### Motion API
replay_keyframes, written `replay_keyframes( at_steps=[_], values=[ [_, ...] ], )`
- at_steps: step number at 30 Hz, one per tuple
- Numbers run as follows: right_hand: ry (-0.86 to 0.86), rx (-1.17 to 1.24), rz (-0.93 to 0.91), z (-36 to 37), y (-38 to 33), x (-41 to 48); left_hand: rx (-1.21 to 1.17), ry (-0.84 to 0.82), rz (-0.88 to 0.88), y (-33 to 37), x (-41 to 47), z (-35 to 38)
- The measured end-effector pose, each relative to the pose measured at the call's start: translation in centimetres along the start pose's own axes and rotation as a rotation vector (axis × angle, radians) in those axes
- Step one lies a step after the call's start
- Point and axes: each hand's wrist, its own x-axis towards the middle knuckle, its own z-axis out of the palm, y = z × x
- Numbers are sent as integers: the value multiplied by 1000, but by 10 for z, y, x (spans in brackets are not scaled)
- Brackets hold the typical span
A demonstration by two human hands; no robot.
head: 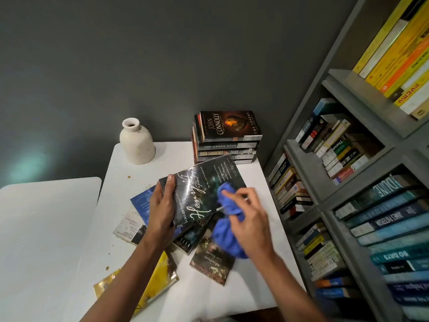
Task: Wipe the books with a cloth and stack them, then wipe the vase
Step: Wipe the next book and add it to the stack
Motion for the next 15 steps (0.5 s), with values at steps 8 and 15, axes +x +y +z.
replay_keyframes(
  at_steps=[8,15],
  values=[
    [-86,-108,-122,2,-17,0,8,-26,17,7,-1,9],
    [0,-294,113,-7,-8,47,16,-14,-48,-4,-3,12]
  ],
)
